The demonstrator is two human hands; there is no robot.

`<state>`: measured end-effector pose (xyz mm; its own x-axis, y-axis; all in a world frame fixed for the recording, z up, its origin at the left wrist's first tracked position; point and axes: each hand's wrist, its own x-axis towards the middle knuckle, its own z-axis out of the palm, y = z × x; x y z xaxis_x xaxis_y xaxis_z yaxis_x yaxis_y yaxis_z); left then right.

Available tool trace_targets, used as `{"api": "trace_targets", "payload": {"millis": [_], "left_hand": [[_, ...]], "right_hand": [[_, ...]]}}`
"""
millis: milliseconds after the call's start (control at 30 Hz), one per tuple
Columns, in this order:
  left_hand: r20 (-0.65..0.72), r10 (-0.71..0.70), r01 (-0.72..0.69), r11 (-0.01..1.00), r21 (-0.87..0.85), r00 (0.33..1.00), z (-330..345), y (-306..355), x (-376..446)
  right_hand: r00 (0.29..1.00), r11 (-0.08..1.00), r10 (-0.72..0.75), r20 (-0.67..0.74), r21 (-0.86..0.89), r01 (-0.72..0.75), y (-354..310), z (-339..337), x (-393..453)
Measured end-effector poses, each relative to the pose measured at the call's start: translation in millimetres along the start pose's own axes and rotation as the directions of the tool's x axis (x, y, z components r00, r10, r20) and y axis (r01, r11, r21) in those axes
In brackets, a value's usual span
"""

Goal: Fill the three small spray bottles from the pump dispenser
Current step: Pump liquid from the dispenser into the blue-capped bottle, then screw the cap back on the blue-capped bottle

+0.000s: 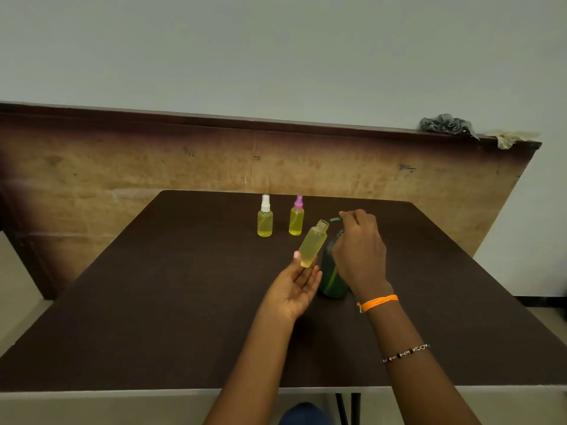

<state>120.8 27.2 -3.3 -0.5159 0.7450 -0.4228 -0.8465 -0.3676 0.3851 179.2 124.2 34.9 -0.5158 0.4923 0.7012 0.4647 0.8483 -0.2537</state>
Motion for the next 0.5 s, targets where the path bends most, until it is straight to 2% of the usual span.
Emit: {"api": "trace_targets", "payload": {"millis": [233,400,500], "left_hand": [[0.074,-0.047,0.045,0.999,0.025,0.996,-3,-3,1],[0.133,-0.063,0.059,0.998,0.033,0.989,-1,-4,-1],[0.153,-0.077,0.072,0.997,0.035,0.985,1,-5,-1]], "right_hand": [[0.998,0.995,0.0,-0.062,0.104,0.007,7,-4,-3],[0.974,0.984,0.114,-0.194,0.158,-0.084,22,-6,-13],[0.96,0.964,0.204,-0.194,0.208,-0.163,34,-2,-24]]}}
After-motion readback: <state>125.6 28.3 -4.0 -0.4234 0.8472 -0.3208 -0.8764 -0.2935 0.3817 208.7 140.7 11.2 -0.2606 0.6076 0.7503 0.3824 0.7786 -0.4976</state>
